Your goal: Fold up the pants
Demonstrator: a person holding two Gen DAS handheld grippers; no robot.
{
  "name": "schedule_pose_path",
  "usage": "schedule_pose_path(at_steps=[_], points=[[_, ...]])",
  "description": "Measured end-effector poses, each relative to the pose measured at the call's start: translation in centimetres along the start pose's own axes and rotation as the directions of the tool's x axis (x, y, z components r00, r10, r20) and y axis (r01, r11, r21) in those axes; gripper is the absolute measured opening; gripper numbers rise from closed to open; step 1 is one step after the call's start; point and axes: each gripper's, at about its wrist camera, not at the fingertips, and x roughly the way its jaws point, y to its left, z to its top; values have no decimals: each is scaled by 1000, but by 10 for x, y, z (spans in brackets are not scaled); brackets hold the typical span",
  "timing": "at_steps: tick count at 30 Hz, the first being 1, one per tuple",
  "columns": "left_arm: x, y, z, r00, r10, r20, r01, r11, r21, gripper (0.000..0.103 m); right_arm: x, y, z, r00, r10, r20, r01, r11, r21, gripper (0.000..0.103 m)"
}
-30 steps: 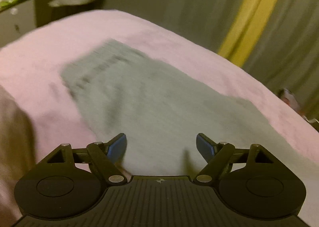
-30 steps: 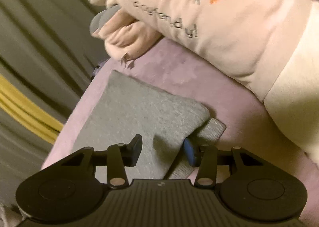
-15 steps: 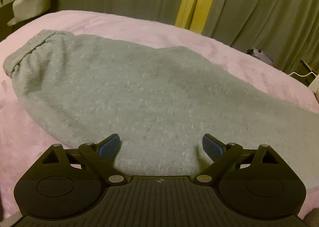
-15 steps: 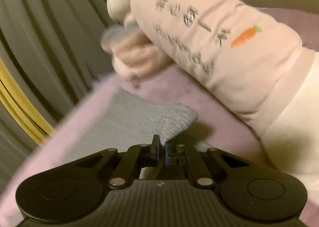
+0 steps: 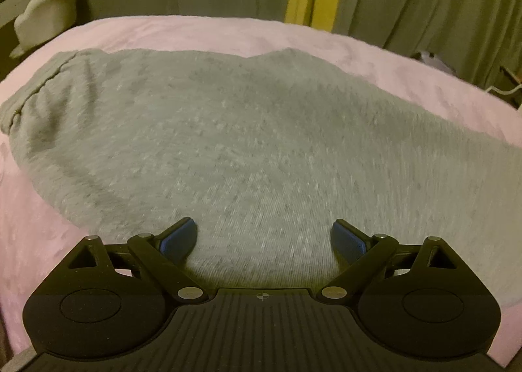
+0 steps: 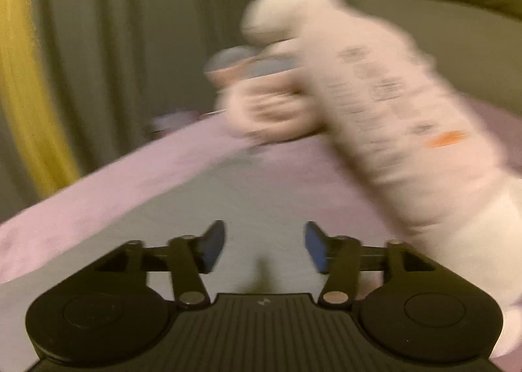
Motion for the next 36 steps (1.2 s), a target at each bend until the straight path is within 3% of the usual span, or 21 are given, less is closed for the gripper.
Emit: schedule_pose_path(at_steps=[1,3,5,8,11,15,17,20,23,29,33,36], points=[[-1,0,0,1000,0,5,0,1000,2,96,6,11,-6,998,55,-40,-56,998,-12,64],[-8,2,1,999,-19,30,19,1000,-5,96,21,29,-17,988,105,-111,-110,993,-38,83],[-14,2,5,998,-20,60,20,1000,0,96,38,46,-28,979,45,-197,-66,993,-100,91],[-19,-6,19,991,24,129,-31,998,58,96,61,60,-33,948,-75,-308,14,981,-196,99],[-15,-18,41,980,32,198,-49,995,83,96,77,63,-41,911,-99,-401,15,978,-207,99],[11,-38,77,977,-5,215,-14,996,86,96,77,68,-45,906,-118,-406,21,971,-236,99],[34,-45,87,978,32,208,-51,995,85,96,73,71,-49,907,-122,-403,22,970,-243,99],[82,-52,99,985,140,98,-152,980,127,100,76,67,-49,907,-107,-406,15,975,-223,99],[103,-46,99,985,135,111,-151,977,149,103,75,68,-50,908,-103,-407,13,976,-219,99],[82,-28,99,990,105,98,-114,990,86,103,74,66,-49,908,-94,-407,8,978,-208,99],[66,-13,81,980,152,130,-170,975,142,103,74,64,-48,910,-81,-407,2,982,-190,99],[54,7,69,967,227,116,-243,958,150,103,74,63,-47,910,-75,-408,0,984,-180,99]])
